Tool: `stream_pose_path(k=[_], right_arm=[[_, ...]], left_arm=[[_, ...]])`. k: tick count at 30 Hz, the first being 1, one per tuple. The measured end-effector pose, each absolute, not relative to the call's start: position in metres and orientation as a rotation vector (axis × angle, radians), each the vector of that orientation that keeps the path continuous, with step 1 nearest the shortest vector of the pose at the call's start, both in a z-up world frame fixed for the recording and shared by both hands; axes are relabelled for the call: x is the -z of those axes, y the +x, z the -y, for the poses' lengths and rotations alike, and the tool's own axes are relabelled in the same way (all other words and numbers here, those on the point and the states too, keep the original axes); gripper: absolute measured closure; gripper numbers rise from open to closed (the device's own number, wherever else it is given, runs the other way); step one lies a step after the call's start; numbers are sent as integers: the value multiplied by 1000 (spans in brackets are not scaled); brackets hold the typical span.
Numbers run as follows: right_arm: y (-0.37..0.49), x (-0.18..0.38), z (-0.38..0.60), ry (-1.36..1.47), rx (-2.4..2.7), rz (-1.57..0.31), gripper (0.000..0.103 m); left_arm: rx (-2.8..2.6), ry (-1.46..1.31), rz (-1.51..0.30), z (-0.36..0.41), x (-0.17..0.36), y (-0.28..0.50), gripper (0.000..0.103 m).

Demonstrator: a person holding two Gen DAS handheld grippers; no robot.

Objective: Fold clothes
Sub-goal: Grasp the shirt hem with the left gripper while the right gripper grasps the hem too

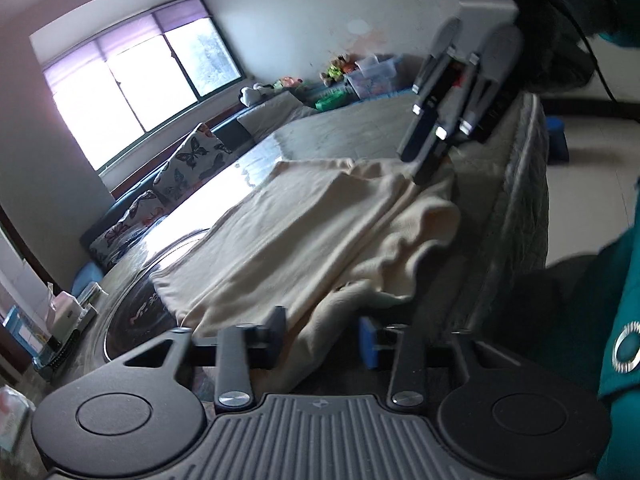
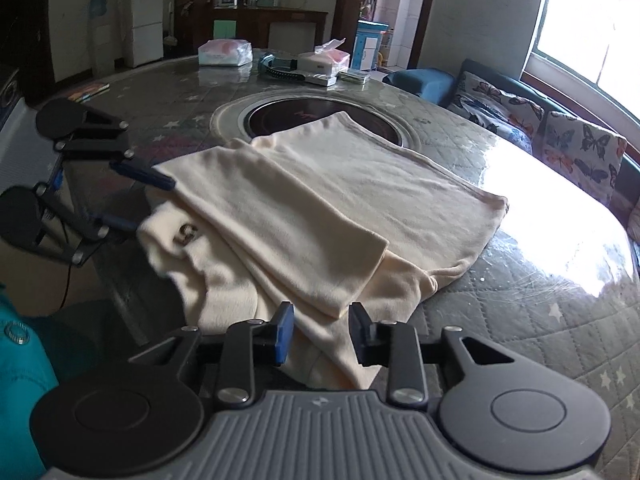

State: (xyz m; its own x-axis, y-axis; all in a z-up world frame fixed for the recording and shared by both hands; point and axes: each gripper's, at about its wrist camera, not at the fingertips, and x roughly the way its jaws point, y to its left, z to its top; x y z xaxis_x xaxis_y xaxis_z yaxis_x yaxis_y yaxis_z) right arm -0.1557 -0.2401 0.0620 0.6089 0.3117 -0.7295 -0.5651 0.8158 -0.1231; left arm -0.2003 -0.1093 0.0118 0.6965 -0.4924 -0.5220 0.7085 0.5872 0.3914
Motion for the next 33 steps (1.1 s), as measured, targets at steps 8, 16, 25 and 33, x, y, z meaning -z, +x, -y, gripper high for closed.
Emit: stream_pose_path(k=[8, 16, 25, 33], right_arm=[[-177, -59, 235, -526, -579, -727, 56], [-174, -48, 220, -554, -607, -622, 47], [-141, -46, 220, -394, -614, -664, 90], [-131, -56, 229, -288, -586, -665, 93]], left_arm=[[691, 349, -457, 97, -36, -158, 93], [676, 252, -520, 96, -41, -128, 93], [659, 276, -522, 85, -36, -139, 82], [633, 410, -478, 76, -27, -169, 62]])
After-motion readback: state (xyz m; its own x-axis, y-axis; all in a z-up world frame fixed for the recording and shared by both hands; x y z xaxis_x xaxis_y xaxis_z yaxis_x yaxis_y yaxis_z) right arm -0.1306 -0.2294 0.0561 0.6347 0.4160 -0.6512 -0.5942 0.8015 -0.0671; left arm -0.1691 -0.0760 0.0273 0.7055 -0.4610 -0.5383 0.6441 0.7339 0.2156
